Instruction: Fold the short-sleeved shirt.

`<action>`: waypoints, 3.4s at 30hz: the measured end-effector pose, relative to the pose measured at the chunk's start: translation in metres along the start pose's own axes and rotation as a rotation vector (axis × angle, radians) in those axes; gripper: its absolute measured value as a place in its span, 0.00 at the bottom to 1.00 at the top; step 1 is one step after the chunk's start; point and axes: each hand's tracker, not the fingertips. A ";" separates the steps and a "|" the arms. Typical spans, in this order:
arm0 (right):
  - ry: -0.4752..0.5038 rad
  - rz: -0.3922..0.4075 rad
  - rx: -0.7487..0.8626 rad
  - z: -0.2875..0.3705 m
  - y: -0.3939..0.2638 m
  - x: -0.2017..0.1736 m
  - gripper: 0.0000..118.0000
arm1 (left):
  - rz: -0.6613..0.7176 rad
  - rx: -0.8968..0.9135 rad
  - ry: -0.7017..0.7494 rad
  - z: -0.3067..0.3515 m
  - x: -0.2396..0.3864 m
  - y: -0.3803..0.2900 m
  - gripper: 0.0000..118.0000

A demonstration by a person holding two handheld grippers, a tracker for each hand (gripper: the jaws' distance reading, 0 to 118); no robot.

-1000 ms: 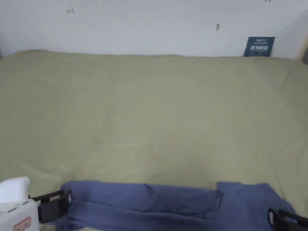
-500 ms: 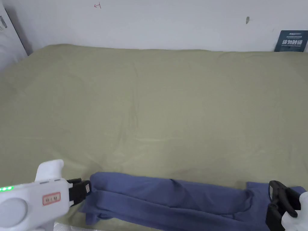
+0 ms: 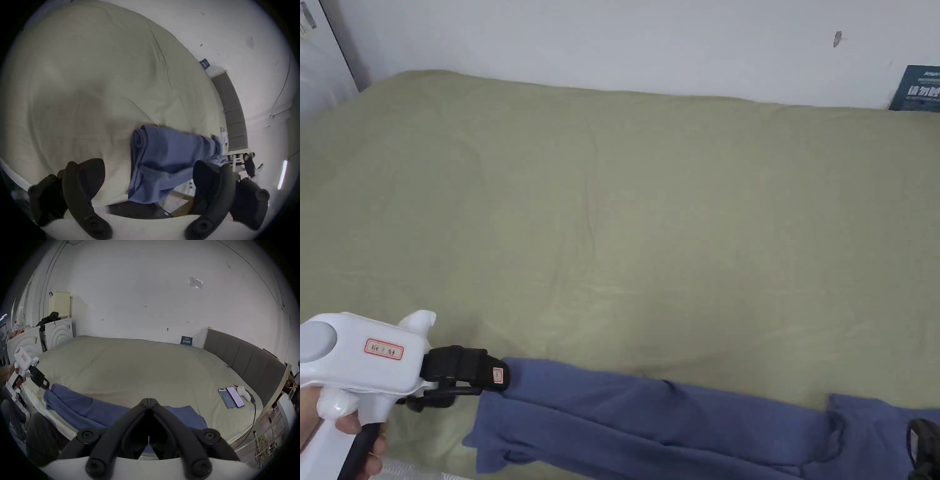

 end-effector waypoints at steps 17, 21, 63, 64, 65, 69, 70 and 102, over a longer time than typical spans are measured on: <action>0.014 -0.017 -0.047 0.002 -0.004 0.003 0.00 | 0.222 0.011 -0.201 -0.045 -0.002 -0.019 0.11; 0.020 -0.018 -0.039 0.003 -0.002 0.006 0.00 | 0.214 0.062 -0.139 -0.022 0.006 -0.020 0.10; -0.012 -0.094 -0.050 0.015 -0.023 0.058 0.00 | -0.291 0.000 0.043 -0.165 0.270 -0.095 1.00; -0.011 -0.095 -0.052 0.014 -0.023 0.058 0.00 | -0.291 0.016 0.022 -0.150 0.271 -0.095 1.00; -0.009 -0.095 -0.052 0.013 -0.022 0.058 0.00 | -0.302 0.041 -0.014 -0.137 0.270 -0.095 0.99; 0.009 -0.092 -0.051 0.009 -0.021 0.052 0.00 | -0.309 0.148 -0.039 -0.079 0.254 -0.089 0.00; 0.015 -0.094 -0.052 0.008 -0.020 0.050 0.00 | -0.306 0.155 -0.014 -0.073 0.246 -0.088 0.00; 0.038 -0.076 -0.082 -0.002 -0.019 0.042 0.00 | -0.164 0.047 -0.116 -0.107 0.210 -0.087 0.00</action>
